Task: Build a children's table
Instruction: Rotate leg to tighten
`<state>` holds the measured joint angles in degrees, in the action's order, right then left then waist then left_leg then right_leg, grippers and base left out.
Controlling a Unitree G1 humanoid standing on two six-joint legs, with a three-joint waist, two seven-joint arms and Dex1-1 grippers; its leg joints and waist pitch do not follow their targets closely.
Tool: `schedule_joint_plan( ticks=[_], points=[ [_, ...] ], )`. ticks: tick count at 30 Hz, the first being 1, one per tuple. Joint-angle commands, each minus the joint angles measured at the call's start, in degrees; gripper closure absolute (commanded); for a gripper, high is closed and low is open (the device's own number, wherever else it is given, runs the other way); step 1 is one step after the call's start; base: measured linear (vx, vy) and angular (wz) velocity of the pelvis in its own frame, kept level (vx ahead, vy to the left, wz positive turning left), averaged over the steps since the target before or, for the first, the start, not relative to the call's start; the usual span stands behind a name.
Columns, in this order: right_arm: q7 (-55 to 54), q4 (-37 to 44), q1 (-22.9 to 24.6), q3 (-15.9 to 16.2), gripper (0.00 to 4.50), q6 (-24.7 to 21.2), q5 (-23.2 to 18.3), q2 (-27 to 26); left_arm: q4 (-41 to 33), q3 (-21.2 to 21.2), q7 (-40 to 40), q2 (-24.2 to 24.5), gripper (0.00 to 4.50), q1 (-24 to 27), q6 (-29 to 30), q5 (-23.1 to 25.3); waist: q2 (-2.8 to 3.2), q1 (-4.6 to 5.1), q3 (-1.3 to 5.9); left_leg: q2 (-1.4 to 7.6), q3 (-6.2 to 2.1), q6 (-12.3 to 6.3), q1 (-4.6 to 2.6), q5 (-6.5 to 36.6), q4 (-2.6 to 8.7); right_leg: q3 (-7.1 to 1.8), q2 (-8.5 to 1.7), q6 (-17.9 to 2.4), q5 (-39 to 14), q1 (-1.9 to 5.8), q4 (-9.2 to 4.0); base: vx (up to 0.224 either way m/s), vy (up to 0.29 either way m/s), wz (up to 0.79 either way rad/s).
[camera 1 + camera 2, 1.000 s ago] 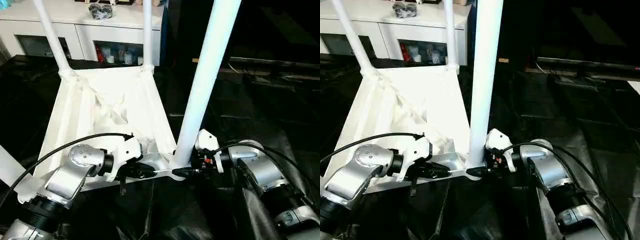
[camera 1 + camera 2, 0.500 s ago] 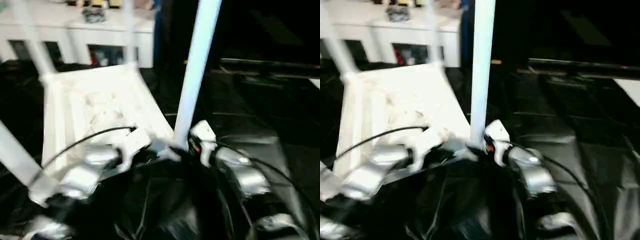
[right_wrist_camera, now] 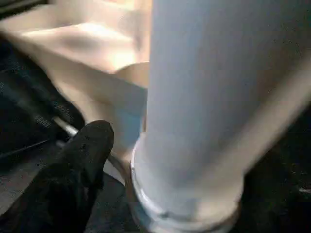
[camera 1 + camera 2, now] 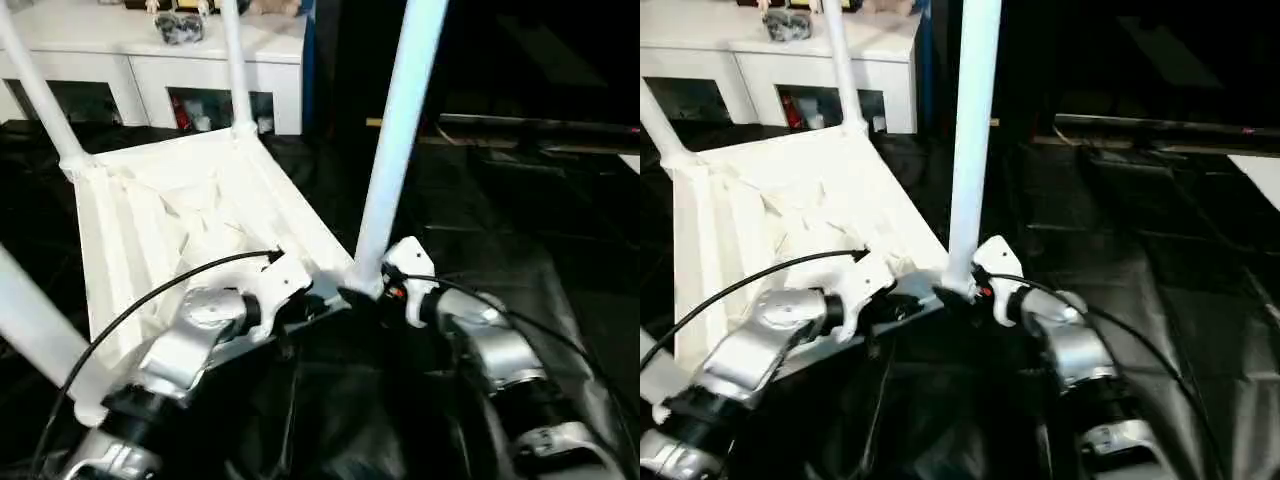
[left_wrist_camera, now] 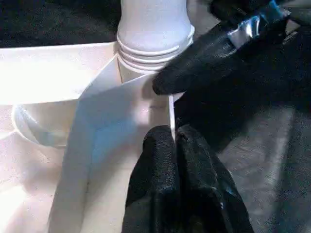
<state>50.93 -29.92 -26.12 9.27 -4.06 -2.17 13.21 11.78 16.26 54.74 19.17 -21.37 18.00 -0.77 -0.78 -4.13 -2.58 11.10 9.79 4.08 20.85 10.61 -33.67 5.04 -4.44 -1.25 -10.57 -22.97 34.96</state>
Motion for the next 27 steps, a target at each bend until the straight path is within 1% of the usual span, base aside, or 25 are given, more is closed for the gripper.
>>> schedule_joint_plan(
  ticks=[1,2,4,5,6,8,9,10,11,12,14,15,17,18,19,20,21,24,27],
  points=[
    [5.37,1.49,-0.13,2.80,0.44,0.99,-1.11,0.13,-2.38,2.21,4.41,-0.17,4.50,0.44,-1.80,-2.16,0.28,-0.28,3.99,2.20,-0.48,-4.38,-0.15,6.64,3.43,-3.28,-3.87,-13.59,-1.12,3.28,-2.98,0.000,0.000,0.00],
    [6.71,1.84,-0.12,2.76,0.44,0.90,-1.44,0.81,-2.56,2.13,5.28,0.40,4.50,0.65,-1.93,-2.36,0.37,-0.58,3.84,2.20,-0.32,-5.74,-0.18,5.10,3.34,-3.24,-3.72,-14.85,1.94,3.18,-2.80,0.000,0.000,0.00],
    [9.95,2.56,-0.06,2.75,0.44,1.04,-2.12,2.44,-2.99,1.91,7.31,1.77,4.50,1.09,-2.19,-2.96,0.34,-0.82,3.71,2.18,-0.30,-5.84,-0.20,5.91,3.38,-3.17,-3.79,-14.90,0.85,3.24,-2.91,0.000,0.000,0.00],
    [13.62,3.44,0.08,2.87,0.44,1.02,-2.88,4.26,-3.53,1.80,9.78,3.53,4.50,1.53,-2.33,-3.69,0.18,-0.97,3.61,2.26,-0.31,-5.50,-0.29,7.46,3.51,-3.15,-3.92,-14.58,-1.84,3.33,-3.09,0.000,0.000,0.00],
    [15.04,3.76,0.13,2.97,0.44,1.01,-3.22,4.96,-3.73,1.83,10.69,4.27,4.50,1.67,-2.40,-4.07,0.30,-1.06,3.53,2.36,-0.38,-5.22,-0.37,8.32,3.63,-3.10,-3.94,-14.38,-3.32,3.36,-3.26,0.000,0.000,0.00],
    [17.91,4.04,0.13,3.61,0.44,0.94,-3.55,6.54,-3.84,1.87,12.70,5.89,4.50,1.69,-2.45,-4.73,0.28,-1.16,3.18,2.52,-0.24,-4.38,-0.56,11.13,3.82,-3.18,-3.83,-13.32,-8.04,2.96,-3.73,0.000,0.000,0.00],
    [18.99,4.15,0.18,4.02,0.44,1.13,-3.52,7.19,-3.68,1.84,13.33,6.50,4.50,1.60,-2.53,-4.74,0.39,-1.34,3.12,2.65,-0.19,-3.59,-0.99,12.35,3.90,-3.26,-3.94,-13.19,-10.32,2.66,-4.01,0.000,0.000,0.00],
    [20.36,4.29,0.25,4.66,0.44,1.18,-3.39,8.04,-3.42,1.83,14.26,7.35,4.50,1.43,-2.49,-4.80,0.30,-1.33,3.06,2.61,-0.15,-3.24,-1.05,12.92,3.91,-3.27,-3.88,-13.07,-11.20,2.58,-4.12,0.000,0.000,0.00],
    [20.69,4.36,0.27,4.82,0.44,1.08,-3.38,8.23,-3.39,1.84,14.57,7.58,4.50,1.40,-2.45,-4.88,0.33,-1.43,3.01,2.67,-0.16,-2.72,-1.14,13.45,4.02,-3.35,-3.91,-12.79,-12.37,2.58,-4.21,0.000,0.000,0.00],
    [21.03,4.40,0.27,4.89,0.44,0.98,-3.49,8.38,-3.44,1.86,14.79,7.73,4.50,1.41,-2.42,-4.99,0.25,-1.42,3.02,2.64,-0.20,-2.31,-1.06,13.62,4.08,-3.41,-3.93,-12.47,-12.99,2.62,-4.20,0.000,0.000,0.00],
    [22.72,4.73,0.34,5.14,0.78,0.59,-3.95,8.84,-3.70,1.72,16.42,8.74,4.50,1.42,-1.94,-5.66,0.21,-1.43,3.04,2.59,-0.30,-2.12,-0.82,13.46,4.14,-3.44,-4.01,-12.00,-13.44,2.79,-4.18,0.000,0.000,0.00],
    [23.46,5.10,0.45,5.28,0.81,0.48,-4.08,9.03,-3.83,1.71,17.03,9.14,4.50,1.43,-1.82,-5.83,0.19,-1.44,3.11,2.56,-0.38,-2.10,-0.64,13.02,4.13,-3.42,-4.06,-11.69,-13.40,2.94,-4.08,0.000,0.000,0.00],
    [24.29,5.54,0.55,5.60,0.89,0.44,-4.18,9.39,-3.97,1.76,17.72,9.68,4.50,1.45,-1.75,-6.18,0.18,-1.49,3.19,2.52,-0.37,-2.23,-0.62,12.21,4.06,-3.43,-4.01,-11.53,-12.54,2.95,-4.01,0.000,0.000,0.00],
    [25.02,5.67,0.61,5.94,1.15,1.00,-4.03,9.62,-4.00,1.91,18.18,10.13,4.50,1.43,-1.80,-6.45,0.42,-1.52,3.19,2.50,-0.40,-2.30,-0.54,11.82,4.03,-3.42,-4.01,-11.72,-12.02,2.95,-3.91,0.000,0.000,0.00],
    [25.10,5.65,0.62,6.01,1.15,1.17,-3.98,9.65,-3.99,1.94,18.23,10.18,4.50,1.42,-1.82,-6.47,0.32,-1.50,3.27,2.47,-0.36,-2.34,-0.53,11.64,3.97,-3.40,-3.97,-11.76,-11.67,2.98,-3.90,0.000,0.000,0.00],
    [25.35,5.44,0.57,6.34,1.24,1.67,-3.81,9.74,-3.97,2.04,18.59,10.35,4.50,1.41,-1.78,-6.52,0.30,-1.51,3.31,2.50,-0.36,-2.45,-0.55,11.19,3.93,-3.38,-3.97,-12.10,-10.86,2.96,-3.80,0.000,0.000,0.00],
    [25.51,5.31,0.51,6.56,1.24,1.76,-3.79,9.80,-3.98,2.10,18.84,10.41,4.50,1.40,-1.72,-6.52,0.30,-1.48,3.36,2.47,-0.38,-2.52,-0.45,10.62,3.90,-3.37,-3.97,-12.31,-10.01,3.04,-3.70,0.000,0.000,0.00],
    [25.88,5.24,0.45,6.91,1.59,1.77,-3.75,9.58,-4.03,2.13,18.80,10.19,4.50,1.38,-1.73,-6.43,0.28,-1.48,3.45,2.47,-0.36,-2.83,-0.46,9.73,3.81,-3.32,-3.88,-12.97,-7.96,3.09,-3.46,0.000,0.000,0.00],
    [24.81,5.22,0.77,6.64,1.67,1.60,-3.74,8.65,-3.89,1.96,17.79,9.52,4.50,1.49,-2.28,-6.34,0.24,-1.48,3.42,2.47,-0.34,-2.90,-0.46,10.02,3.81,-3.32,-3.94,-12.98,-8.59,3.11,-3.54,0.000,0.000,0.00]
  ],
)
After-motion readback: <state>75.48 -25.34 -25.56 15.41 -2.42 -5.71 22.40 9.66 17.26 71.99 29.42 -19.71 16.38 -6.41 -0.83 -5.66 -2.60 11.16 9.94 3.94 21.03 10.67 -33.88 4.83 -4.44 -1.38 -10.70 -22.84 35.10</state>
